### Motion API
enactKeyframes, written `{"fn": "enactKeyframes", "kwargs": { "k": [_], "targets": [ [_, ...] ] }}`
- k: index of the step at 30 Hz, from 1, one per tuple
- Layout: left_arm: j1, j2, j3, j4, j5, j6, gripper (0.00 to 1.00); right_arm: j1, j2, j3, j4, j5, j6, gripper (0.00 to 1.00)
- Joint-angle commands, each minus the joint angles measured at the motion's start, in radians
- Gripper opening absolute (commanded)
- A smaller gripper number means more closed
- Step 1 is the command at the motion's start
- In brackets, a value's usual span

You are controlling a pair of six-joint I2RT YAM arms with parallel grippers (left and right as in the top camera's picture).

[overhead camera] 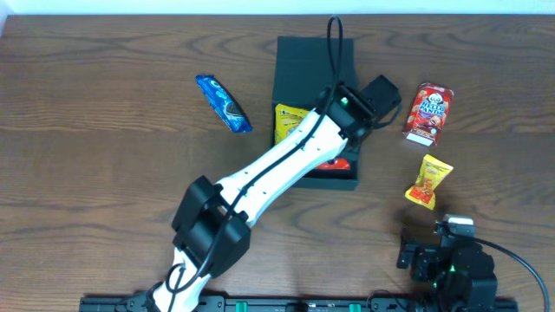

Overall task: Pack container
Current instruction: 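Lift the red packet into the box beside the yellow one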

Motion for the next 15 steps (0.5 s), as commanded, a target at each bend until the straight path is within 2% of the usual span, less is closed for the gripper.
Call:
{"fn": "enactKeyframes", "kwargs": {
  "k": [1,15],
  "targets": [
    [0.014,0.036,0.029,0.018,0.029,0.022,0.06,-0.010,-0.005,-0.003,-0.005,0.002,-0.008,0.99],
    [0.026,0.129,0.029,0.089,0.109,0.021,0.06,-0.010,-0.005,-0.003,-0.005,0.002,-0.008,0.99]
  ]
}}
